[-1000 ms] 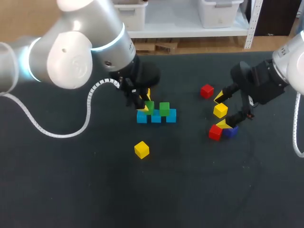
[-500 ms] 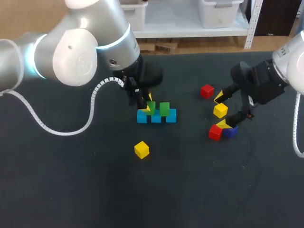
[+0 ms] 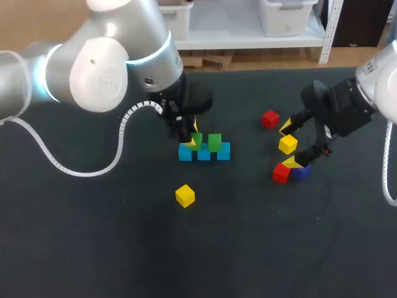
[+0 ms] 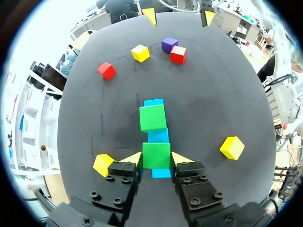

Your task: Place the blue cubes, place green cubes on the blue cubes, place the yellow cubes on the green cubes, then place the red cubes on the yellow cubes, and place purple cube on the red cubes.

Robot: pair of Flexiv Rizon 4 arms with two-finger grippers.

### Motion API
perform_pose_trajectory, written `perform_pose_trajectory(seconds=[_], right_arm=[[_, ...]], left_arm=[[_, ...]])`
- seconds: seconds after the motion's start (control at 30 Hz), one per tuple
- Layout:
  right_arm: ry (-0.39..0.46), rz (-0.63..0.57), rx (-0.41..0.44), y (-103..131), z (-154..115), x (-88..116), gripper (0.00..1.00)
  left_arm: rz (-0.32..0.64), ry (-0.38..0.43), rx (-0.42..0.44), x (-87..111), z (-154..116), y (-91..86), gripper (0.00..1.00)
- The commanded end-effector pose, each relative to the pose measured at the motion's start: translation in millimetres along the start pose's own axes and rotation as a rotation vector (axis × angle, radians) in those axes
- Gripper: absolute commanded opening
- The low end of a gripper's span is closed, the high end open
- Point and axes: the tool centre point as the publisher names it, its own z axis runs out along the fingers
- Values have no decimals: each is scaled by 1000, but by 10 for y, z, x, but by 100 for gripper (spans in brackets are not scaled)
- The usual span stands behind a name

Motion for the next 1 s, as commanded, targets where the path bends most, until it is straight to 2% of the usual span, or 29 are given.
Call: perform_pose_trajectory(seconds=[0.03,1.0], right_arm=[[-3,-1,-1,-7,7,5,100],[-3,-1,-1,-7,7,5,100]], left_arm=[[-2,5,1,2,-9,-1,0],[-9,9,14,11,13,-1,0]])
